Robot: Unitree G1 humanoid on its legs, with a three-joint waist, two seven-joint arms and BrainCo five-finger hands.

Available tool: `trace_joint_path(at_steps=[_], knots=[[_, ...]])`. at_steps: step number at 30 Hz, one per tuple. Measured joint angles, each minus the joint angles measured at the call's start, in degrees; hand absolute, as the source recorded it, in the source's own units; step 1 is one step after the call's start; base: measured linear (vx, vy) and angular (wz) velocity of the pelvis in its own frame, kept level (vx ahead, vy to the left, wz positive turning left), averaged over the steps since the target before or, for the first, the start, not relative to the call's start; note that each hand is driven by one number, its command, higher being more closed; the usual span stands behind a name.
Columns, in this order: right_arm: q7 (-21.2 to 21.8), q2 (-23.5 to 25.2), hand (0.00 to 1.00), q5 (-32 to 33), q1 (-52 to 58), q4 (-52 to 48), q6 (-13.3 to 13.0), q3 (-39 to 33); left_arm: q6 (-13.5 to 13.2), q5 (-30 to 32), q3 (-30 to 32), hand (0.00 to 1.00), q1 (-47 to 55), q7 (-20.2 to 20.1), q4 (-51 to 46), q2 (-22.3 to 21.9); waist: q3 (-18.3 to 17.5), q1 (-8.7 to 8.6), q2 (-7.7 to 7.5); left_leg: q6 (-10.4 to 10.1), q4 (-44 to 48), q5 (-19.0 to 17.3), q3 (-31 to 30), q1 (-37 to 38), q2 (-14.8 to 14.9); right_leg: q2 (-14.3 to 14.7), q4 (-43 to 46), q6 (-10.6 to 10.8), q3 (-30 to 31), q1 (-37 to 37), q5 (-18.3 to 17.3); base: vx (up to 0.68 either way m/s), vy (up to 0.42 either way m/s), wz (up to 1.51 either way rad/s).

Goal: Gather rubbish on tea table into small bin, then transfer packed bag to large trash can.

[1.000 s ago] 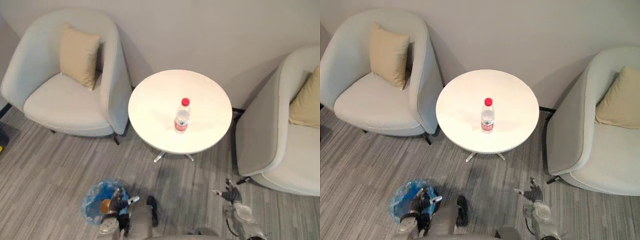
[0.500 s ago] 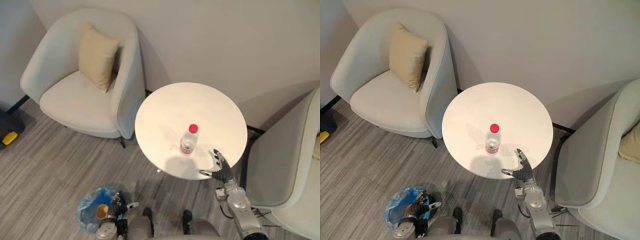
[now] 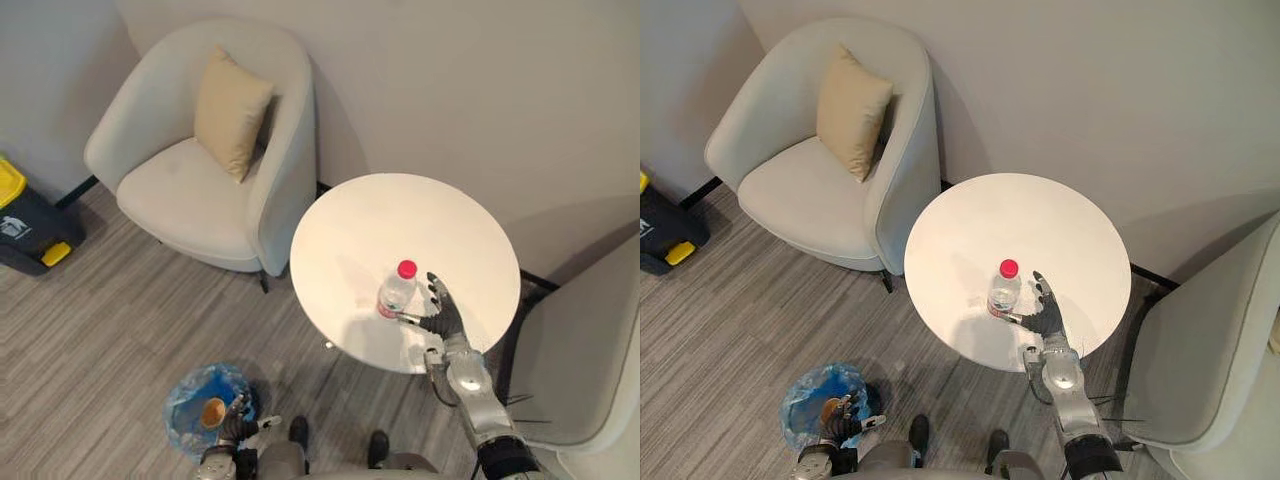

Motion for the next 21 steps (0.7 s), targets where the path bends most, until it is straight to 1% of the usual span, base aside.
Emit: trace_joint_path(at_steps=[1, 2, 4, 5, 6, 7, 10, 11, 12, 16, 19, 20, 21], knots=[[-0.24, 0.01, 0.0, 0.76, -1.48, 1.57, 0.05, 0.06, -0.04, 0.0, -0.21, 0.0, 0.0, -0.1, -0.02, 0.0, -0.04, 0.17, 0.24, 0.12, -1.12, 1.0, -0.23, -0.26, 0.02, -0.01, 0.01, -0.11, -0.48, -0.52, 0.2, -0.1, 0.007, 0.27], [-0.35, 0.01, 0.0, 1.07, -1.83, 1.8, 0.04, 0.08, -0.05, -0.01, -0.24, 0.0, -0.01, -0.12, -0.04, 0.0, -0.03, 0.26, 0.33, 0.1, -1.28, 1.12, -0.29, -0.38, 0.02, -0.02, 0.02, -0.16, -0.55, -0.68, 0.25, -0.11, 0.005, 0.15], [-1.46, -0.36, 0.0, 1.95, -6.32, 5.38, 0.11, 0.06, -0.08, -0.02, -0.48, 0.0, -0.07, -0.18, -0.22, 0.0, 0.26, 0.79, 1.36, -0.12, -1.89, 1.81, -0.75, -1.76, -0.01, -0.01, -0.01, -0.15, -0.8, -2.26, 0.96, -0.12, 0.017, 0.03], [-1.8, -0.91, 0.0, 2.68, -8.72, 7.34, 0.12, 0.19, -0.08, -0.05, -0.71, 0.0, -0.31, -0.22, -0.21, -0.02, 0.44, 1.43, 1.97, 0.04, -2.3, 2.5, -0.83, -2.42, -0.03, -0.03, -0.02, -0.11, -0.82, -3.08, 1.31, -0.12, 0.018, 0.01], [-2.11, -1.24, 0.0, 3.39, -10.05, 8.34, 0.14, 0.53, -0.08, -0.06, -0.97, 0.0, -0.39, -0.23, -0.21, -0.02, 0.69, 1.49, 2.32, 0.04, -2.37, 2.77, -1.07, -2.75, -0.09, -0.07, -0.02, -0.03, -0.99, -3.3, 1.41, -0.1, 0.01, 0.15], [-2.21, -1.83, 1.0, 4.5, -13.08, 10.81, 0.21, 1.83, -0.12, -0.15, -1.67, 0.0, -0.43, -0.23, -0.22, -0.03, 1.04, 1.56, 2.94, -0.03, -2.62, 3.32, -1.62, -3.55, -0.11, -0.2, 0.08, 0.14, -1.52, -4.01, 1.54, -0.08, 0.004, 0.22], [-2.08, -2.42, 1.0, 5.99, -17.62, 13.98, 0.26, 3.77, -0.16, -0.18, -1.69, 0.0, -0.5, -0.18, -0.21, 0.03, 1.54, 2.14, 3.62, -0.02, -3.0, 4.07, -2.36, -4.67, -0.1, -0.29, 0.06, -0.07, -2.24, -4.9, 1.89, -0.05, -0.005, 0.16], [-2.1, -2.58, 1.0, 6.21, -18.97, 14.58, 0.28, 4.09, -0.17, -0.18, -1.8, 0.0, -0.82, -0.18, -0.23, 0.04, 1.86, 2.78, 3.74, -0.03, -3.0, 4.17, -2.82, -4.9, -0.12, -0.31, 0.05, -0.08, -2.63, -4.94, 1.89, -0.01, -0.016, 0.18], [-2.07, -2.64, 1.0, 6.23, -20.18, 14.98, 0.34, 4.14, -0.52, -0.21, -1.77, 0.0, -0.87, -0.16, -0.35, 0.04, 2.1, 2.98, 3.69, -0.09, -3.0, 4.24, -3.17, -5.17, -0.13, -0.31, 0.04, -0.08, -3.03, -5.01, 1.88, 0.0, -0.012, 0.16], [-2.17, -3.06, 1.0, 7.58, -24.37, 16.49, 1.0, 4.52, -1.11, -1.35, -2.11, 0.0, -0.92, -0.08, -0.96, 0.22, 3.16, 3.25, 3.82, 0.05, -3.0, 5.0, -4.29, -6.76, -0.38, -0.42, 0.05, -0.08, -4.02, -6.11, 1.86, 0.02, -0.013, 0.15], [-2.55, -4.28, 1.0, 10.48, -24.78, 15.23, 1.03, 4.3, -1.14, -1.98, -2.25, 0.0, -0.93, 0.01, -1.76, 0.29, 4.04, 3.62, 3.9, 0.01, -2.98, 5.09, -4.93, -7.22, -0.76, -0.46, 0.05, 0.01, -4.56, -6.29, 1.77, 0.04, -0.008, 0.1], [-2.85, -4.64, 1.0, 10.82, -24.1, 12.75, 1.06, 4.31, -1.16, -2.25, -2.26, 0.0, -0.93, 0.01, -2.05, 0.24, 4.32, 3.94, 3.97, 0.01, -2.98, 5.09, -4.93, -7.24, -1.04, -0.48, 0.05, 0.08, -4.56, -6.29, 1.72, 0.04, 0.002, 0.0], [-3.35, -4.78, 1.0, 10.83, -23.05, 9.16, 1.04, 4.29, -1.16, -2.47, -2.21, 0.0, -0.92, 0.01, -2.13, 0.19, 4.5, 3.91, 3.98, 0.01, -2.98, 5.09, -4.94, -7.23, -1.04, -0.59, 0.05, 0.15, -4.53, -6.28, 1.67, 0.04, 0.001, 0.01]])
